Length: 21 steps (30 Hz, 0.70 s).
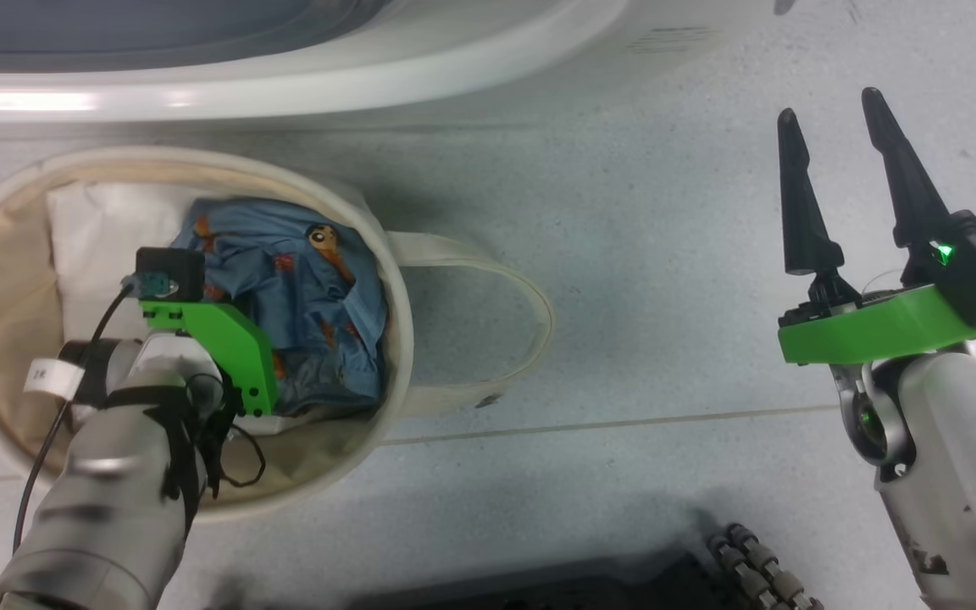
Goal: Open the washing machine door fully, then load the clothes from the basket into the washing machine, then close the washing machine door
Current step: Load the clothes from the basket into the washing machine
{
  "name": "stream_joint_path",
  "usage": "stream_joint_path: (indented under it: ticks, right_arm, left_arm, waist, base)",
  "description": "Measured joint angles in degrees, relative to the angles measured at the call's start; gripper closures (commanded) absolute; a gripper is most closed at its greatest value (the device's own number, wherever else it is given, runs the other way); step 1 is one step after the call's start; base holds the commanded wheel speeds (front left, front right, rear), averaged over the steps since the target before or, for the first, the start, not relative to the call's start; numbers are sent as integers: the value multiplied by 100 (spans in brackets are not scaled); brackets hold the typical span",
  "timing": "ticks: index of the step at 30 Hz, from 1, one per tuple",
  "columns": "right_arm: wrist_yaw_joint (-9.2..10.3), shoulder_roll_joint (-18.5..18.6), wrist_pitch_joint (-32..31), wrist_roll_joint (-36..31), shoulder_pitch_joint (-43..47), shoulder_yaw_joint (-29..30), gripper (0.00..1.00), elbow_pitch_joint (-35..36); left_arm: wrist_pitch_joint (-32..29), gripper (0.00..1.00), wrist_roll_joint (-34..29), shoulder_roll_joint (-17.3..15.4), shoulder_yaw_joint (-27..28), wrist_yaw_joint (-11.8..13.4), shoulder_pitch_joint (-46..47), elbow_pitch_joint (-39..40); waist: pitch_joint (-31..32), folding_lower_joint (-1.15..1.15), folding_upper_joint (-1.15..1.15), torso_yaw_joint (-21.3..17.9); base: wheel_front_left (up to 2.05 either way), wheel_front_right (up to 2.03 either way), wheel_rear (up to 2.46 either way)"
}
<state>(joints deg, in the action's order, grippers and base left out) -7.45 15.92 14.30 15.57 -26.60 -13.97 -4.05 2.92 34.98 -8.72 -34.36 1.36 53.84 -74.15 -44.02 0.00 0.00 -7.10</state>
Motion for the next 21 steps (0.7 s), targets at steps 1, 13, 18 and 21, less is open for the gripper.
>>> stream_joint_path:
  ticks: [1, 13, 18, 21]
  right_arm:
    - [0, -4, 0, 0, 0, 2, 0, 0]
    - [0, -149, 0, 220, 2, -94, 0, -339]
    - [0, -255, 0, 311, 167, -97, 0, -613]
    - [0, -310, 0, 430, 422, -148, 0, -773]
  left_arm:
    - [52, 100, 11, 4, 4, -29, 8, -1]
    - [1092, 100, 156, 131, 19, -520, -269, 1]
    - [1132, 100, 201, 103, 204, -648, -738, 417]
    - [1133, 100, 123, 9, 438, -646, -1067, 1018]
  waist:
    - [12, 0, 0, 12]
    - [785, -1, 0, 252]
    - [1368, -1, 0, 331]
    - [1762, -1, 0, 381]
  base:
    - [0, 0, 0]
    - [0, 0, 0]
    - [0, 0, 0]
    - [0, 0, 0]
